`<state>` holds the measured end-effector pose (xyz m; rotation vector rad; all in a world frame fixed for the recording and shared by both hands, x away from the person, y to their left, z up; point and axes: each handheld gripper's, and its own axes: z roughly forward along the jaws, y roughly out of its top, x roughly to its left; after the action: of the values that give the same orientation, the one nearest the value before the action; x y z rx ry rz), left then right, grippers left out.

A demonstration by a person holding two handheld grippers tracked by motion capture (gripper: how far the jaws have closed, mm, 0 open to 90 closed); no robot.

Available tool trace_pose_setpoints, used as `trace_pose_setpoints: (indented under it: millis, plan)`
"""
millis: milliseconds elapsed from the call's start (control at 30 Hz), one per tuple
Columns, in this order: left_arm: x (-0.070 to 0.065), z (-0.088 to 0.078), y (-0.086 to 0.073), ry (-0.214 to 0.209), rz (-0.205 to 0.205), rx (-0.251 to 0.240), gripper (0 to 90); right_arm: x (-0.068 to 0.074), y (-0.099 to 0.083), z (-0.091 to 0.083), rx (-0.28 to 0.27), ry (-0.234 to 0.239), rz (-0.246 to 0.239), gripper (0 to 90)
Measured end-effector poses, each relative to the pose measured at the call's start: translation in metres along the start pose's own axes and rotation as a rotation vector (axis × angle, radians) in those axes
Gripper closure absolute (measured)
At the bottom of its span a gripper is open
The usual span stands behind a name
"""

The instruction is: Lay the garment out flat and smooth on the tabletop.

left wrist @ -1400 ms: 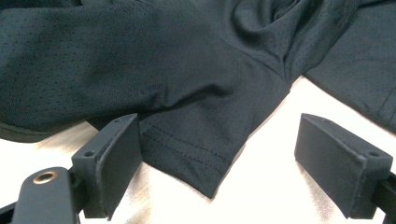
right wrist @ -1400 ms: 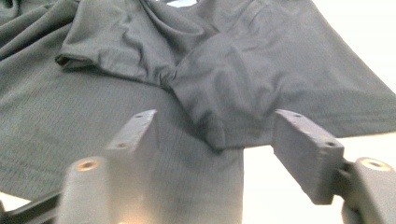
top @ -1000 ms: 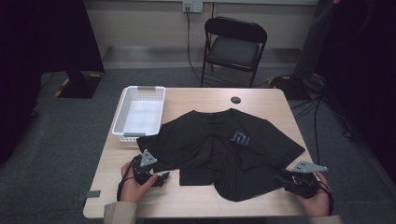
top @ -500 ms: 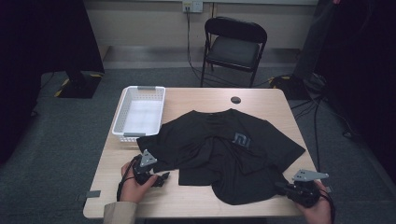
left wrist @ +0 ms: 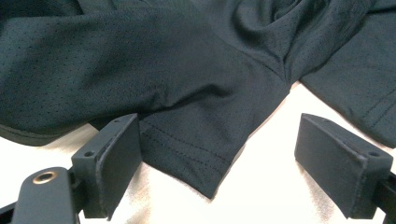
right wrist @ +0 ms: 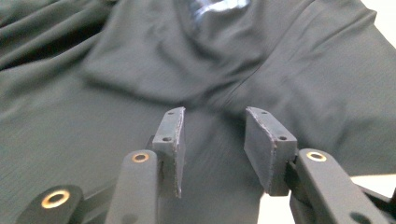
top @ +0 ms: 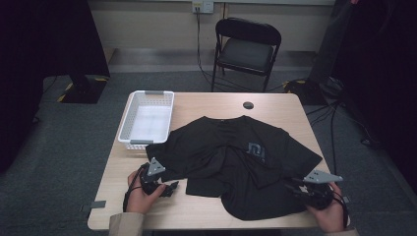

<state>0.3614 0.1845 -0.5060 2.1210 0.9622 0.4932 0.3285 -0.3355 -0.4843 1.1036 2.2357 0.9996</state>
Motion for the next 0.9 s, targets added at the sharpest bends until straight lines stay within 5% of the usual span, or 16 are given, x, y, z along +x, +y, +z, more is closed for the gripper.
trace_pose_setpoints:
  millis: [233,367,500,633,867,900]
  plan:
    - [0.0,0.0,0.0,-0.001,0.0,0.0,14.8,-0.011,0.012,0.031,0.054,-0.072,-0.013,59.2]
    - [0.0,0.0,0.0,-0.001,0.0,0.0,14.7,-0.018,0.016,0.034,0.068,-0.085,-0.001,70.1]
    - [0.0,0.0,0.0,-0.001,-0.001,0.0,14.7,-0.027,0.019,0.037,0.076,-0.044,0.021,88.7]
    - [0.0,0.0,0.0,-0.002,-0.001,0.0,14.6,-0.036,0.023,0.035,0.043,-0.029,0.068,89.5]
    - [0.0,0.0,0.0,-0.002,0.0,0.0,14.6,-0.054,0.024,0.036,0.045,-0.085,0.112,89.4]
    - [0.0,0.0,0.0,-0.002,0.0,0.001,14.6,-0.055,0.024,0.037,0.044,-0.072,0.114,82.1]
